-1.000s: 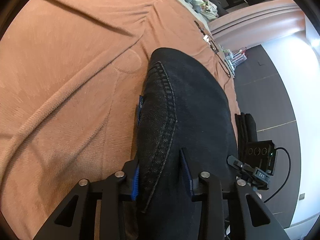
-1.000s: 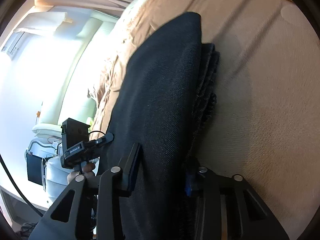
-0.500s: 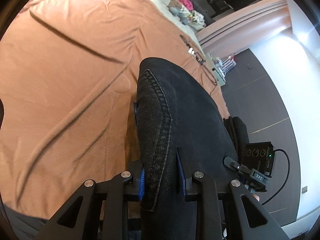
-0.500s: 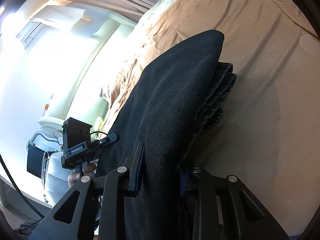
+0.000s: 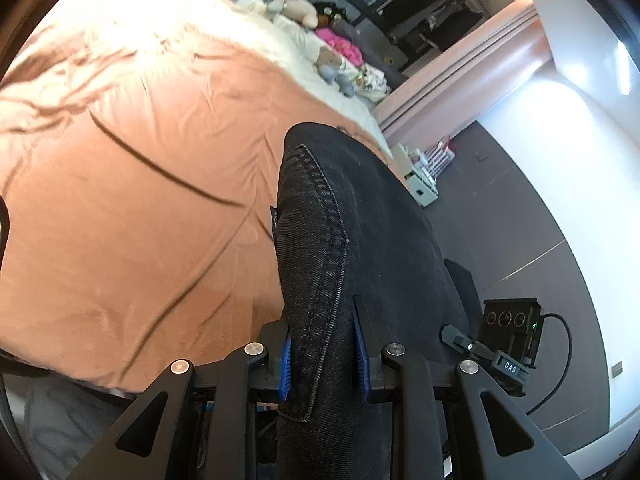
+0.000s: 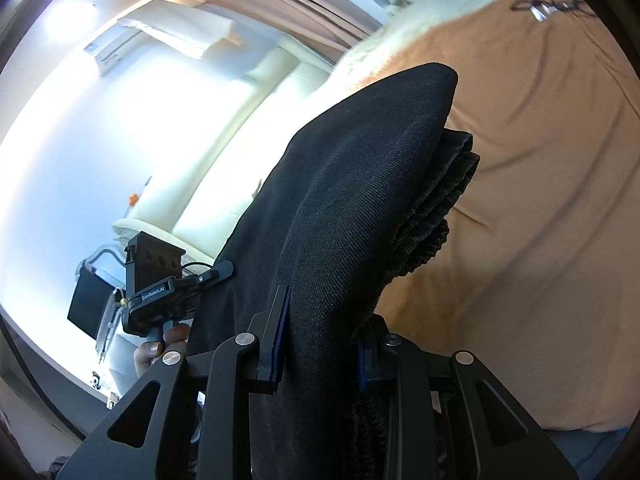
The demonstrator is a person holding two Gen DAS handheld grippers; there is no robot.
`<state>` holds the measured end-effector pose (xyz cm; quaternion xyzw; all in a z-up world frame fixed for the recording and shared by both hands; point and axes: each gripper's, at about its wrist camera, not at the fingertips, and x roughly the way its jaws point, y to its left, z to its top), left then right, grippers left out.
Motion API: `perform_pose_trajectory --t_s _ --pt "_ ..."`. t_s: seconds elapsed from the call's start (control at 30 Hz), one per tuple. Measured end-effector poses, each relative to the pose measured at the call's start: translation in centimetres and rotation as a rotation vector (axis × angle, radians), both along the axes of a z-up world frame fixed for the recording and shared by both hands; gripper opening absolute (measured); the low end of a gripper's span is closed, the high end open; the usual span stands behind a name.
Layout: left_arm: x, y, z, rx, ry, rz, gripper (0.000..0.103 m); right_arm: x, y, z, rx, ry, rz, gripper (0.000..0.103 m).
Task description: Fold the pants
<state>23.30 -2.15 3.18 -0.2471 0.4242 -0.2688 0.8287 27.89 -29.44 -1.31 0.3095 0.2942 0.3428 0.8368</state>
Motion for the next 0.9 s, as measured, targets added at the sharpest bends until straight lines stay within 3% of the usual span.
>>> perform_pose_trajectory --t_s 0.17,0.33,0.67,0.9 --pt "-1.1 2.3 3.5 0.026 -0.041 0.019 0.026 -1.3 3.0 1.7 0.009 -0.048 0.013 0.024" --pt "-1.1 5.4 4.6 -0.003 -0.046 0.037 0.025 -0.7 6.8 2.8 -0.004 -0.070 0.041 0.023" --pt "-1.7 12.9 6.1 -0.001 -0.074 0.081 0.025 4.4 10.3 4.0 -0.036 -0.090 0.123 0.023" --pt "-2.0 18.7 7.6 0.055 -0.089 0.132 0.025 8.5 14.4 3.8 -0.025 -0.108 0.206 0.023"
